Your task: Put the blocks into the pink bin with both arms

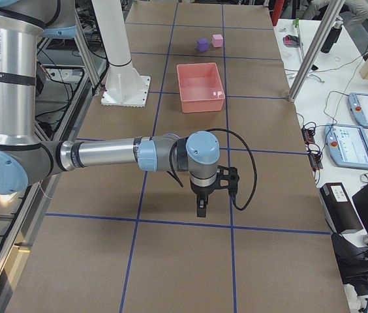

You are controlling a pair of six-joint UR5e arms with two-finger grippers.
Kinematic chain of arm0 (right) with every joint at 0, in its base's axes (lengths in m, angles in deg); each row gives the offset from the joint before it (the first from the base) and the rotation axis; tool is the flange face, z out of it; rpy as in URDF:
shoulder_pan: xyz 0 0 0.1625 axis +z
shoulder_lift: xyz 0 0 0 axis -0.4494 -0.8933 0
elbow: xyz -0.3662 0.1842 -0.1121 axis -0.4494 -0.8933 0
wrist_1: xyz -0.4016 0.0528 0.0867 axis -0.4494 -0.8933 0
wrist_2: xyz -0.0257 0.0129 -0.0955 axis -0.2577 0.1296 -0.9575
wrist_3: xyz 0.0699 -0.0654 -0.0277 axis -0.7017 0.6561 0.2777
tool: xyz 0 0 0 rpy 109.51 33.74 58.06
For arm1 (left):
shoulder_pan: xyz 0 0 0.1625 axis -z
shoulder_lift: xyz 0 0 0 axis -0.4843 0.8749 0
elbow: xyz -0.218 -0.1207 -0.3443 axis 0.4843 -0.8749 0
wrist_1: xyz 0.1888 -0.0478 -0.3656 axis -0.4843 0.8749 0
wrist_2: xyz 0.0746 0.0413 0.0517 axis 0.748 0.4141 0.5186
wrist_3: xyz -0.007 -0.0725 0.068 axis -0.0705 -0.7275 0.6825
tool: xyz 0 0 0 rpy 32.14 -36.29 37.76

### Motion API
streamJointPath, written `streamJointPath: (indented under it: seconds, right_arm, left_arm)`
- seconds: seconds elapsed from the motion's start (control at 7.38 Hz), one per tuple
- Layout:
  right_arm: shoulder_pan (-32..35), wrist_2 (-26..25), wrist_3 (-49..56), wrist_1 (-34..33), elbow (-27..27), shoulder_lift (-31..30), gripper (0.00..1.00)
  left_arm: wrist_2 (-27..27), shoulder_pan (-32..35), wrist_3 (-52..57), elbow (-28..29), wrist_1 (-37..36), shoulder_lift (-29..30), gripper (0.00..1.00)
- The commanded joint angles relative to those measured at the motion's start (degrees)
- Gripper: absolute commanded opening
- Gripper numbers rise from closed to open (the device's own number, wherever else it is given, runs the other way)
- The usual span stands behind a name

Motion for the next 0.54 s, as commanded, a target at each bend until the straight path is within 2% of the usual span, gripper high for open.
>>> streamJointPath:
  seconds: [0.0, 0.14, 0.27, 0.41]
  right_arm:
    - [0.0, 0.1, 0.0, 0.0, 0.2, 0.2, 1.0]
    - [0.0, 0.1, 0.0, 0.0, 0.1, 0.2, 1.0]
    - [0.0, 0.2, 0.0, 0.0, 0.1, 0.2, 1.0]
    - [0.0, 0.2, 0.0, 0.0, 0.1, 0.2, 1.0]
  left_arm:
    - [-0.3, -4.3, -17.9, -4.4, 0.4, 0.6, 1.0]
    - [1.5, -11.4, -35.9, -6.9, 1.8, 2.0, 1.0]
    - [9.2, -19.3, -48.0, -9.5, 3.0, 2.2, 1.0]
    - [13.8, -25.6, -57.8, -12.5, 3.0, 1.9, 1.0]
